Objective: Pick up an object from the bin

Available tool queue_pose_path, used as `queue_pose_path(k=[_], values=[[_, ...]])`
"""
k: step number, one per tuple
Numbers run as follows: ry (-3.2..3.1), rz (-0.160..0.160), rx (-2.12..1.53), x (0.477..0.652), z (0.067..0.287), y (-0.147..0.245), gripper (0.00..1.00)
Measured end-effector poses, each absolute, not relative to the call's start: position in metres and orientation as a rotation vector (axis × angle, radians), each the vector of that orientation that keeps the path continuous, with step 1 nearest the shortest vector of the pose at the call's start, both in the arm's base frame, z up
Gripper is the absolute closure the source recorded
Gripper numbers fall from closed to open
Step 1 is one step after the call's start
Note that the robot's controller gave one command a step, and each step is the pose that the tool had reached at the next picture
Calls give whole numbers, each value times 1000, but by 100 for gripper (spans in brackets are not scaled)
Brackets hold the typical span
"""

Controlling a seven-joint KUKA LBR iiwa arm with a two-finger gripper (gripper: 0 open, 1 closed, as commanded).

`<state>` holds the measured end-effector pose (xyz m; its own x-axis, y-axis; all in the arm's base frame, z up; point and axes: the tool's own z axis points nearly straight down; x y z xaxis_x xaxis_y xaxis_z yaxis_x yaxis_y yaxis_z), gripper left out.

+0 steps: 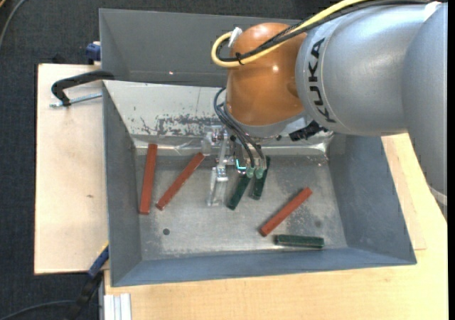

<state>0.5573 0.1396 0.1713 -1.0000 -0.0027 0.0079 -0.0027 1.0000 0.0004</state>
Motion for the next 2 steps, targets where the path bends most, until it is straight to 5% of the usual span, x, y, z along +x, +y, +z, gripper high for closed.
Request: queue_pose_path(k=[1,2], values=[[-3113,-3,417,586,84,183,0],[-3117,-4,414,588,87,182,100]])
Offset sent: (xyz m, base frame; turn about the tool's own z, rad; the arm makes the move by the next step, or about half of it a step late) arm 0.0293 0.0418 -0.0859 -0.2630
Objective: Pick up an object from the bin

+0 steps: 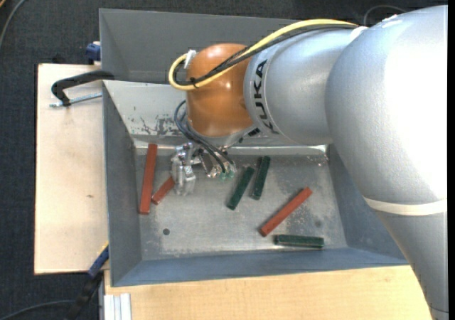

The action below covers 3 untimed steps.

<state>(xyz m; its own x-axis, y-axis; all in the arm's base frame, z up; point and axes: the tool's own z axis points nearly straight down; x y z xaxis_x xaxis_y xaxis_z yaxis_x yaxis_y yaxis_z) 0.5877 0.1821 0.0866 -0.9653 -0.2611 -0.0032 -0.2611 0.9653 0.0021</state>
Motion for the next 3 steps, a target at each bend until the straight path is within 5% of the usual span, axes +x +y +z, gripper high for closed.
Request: queue_pose_path(k=[1,2,3], values=[[3112,4,-413,588,87,182,0],[3112,0,-440,593,70,169,0],[3111,2,-440,593,71,170,100]])
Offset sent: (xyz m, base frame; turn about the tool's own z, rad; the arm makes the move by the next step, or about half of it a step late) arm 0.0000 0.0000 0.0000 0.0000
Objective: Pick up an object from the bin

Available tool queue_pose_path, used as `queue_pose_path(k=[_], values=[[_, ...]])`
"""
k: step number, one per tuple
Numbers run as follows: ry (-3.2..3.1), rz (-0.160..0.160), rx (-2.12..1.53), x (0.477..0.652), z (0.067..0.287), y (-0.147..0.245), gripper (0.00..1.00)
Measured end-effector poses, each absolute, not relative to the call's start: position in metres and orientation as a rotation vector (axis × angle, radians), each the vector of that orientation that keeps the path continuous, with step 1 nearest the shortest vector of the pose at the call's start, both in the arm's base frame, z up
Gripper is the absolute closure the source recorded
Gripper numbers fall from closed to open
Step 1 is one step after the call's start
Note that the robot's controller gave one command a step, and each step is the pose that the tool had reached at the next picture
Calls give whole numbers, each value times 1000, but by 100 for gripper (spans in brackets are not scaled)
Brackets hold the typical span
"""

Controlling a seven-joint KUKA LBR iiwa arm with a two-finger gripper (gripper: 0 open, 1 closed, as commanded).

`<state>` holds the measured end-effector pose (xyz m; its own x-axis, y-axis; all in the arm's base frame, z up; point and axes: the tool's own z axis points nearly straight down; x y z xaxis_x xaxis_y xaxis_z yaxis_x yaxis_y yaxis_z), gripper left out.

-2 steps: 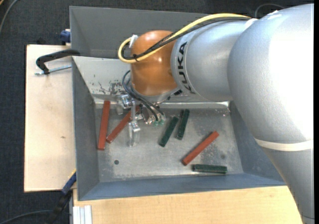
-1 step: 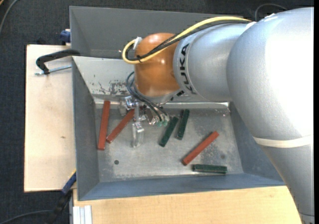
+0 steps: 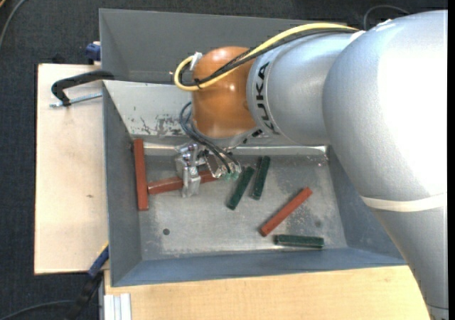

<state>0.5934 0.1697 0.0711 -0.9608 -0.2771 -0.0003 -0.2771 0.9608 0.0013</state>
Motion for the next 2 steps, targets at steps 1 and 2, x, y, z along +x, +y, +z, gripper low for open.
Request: queue_pose_path(k=[1,2], values=[[3007,2,-861,580,180,173,100],[3005,2,-853,584,259,172,100]])
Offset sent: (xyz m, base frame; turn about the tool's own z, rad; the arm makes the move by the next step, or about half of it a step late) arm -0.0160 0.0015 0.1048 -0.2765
